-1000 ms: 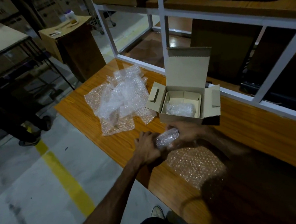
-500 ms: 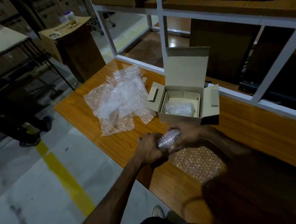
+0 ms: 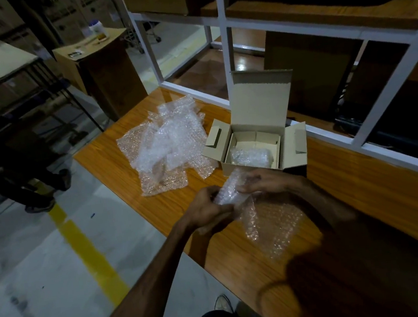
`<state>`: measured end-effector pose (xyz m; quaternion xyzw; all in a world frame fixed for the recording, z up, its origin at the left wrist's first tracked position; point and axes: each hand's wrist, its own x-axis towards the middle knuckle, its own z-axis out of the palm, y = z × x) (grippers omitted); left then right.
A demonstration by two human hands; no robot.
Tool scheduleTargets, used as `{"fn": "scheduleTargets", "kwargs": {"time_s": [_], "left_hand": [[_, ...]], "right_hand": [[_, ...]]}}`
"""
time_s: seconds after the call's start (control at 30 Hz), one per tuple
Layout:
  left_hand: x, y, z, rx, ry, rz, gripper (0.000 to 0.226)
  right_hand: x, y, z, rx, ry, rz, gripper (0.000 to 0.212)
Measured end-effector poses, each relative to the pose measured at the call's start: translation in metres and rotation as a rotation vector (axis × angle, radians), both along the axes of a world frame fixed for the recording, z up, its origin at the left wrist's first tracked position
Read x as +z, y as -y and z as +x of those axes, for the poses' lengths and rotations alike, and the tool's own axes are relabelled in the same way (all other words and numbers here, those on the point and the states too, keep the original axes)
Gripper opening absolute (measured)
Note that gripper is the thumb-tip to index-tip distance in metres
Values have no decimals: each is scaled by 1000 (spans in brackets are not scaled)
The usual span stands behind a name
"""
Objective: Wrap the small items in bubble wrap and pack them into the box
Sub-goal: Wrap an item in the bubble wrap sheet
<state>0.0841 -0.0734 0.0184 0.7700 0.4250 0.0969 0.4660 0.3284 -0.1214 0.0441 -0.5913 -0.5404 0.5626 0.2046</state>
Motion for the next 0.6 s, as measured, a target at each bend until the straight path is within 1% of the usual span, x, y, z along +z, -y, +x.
{"fn": "scheduleTargets", "kwargs": {"time_s": [0.03,0.07,0.1,0.13,0.17,0.2,0.27,0.33,0.43,0.53,0.6], "left_hand": [[2,-2,-1,25,23,-44,44],[5,-2,-3,50,61,-94,44],[10,0,-2,75,111,-149,40],[14,2,-2,101,160,-211,36],[16,3,-2,124,203,-265,33],[18,4,-2,146,236,-298,31],[20,4,-2,177,280,-312,31],[22,5,-1,219,318,-307,32],[22,6,1,267,363,-282,36],[21,7,1,304,390,-256,45],[23,8,1,306,430,-271,44]], "right_hand": [[-3,-2,1,-34,-64,-22,80],[-6,-2,1,-81,-146,-47,84],[-6,-2,-1,-121,-236,-69,78],[-3,-1,-3,-158,-305,-73,65],[2,0,-5,-191,-337,-63,54],[5,1,-6,-229,-363,-49,47],[6,4,-8,-316,-477,-59,45],[6,10,-10,-421,-655,-102,53],[-1,18,-15,-488,-888,-125,71],[-12,25,-23,-574,-1080,-148,77],[-20,31,-28,-585,-1166,-151,79]]}}
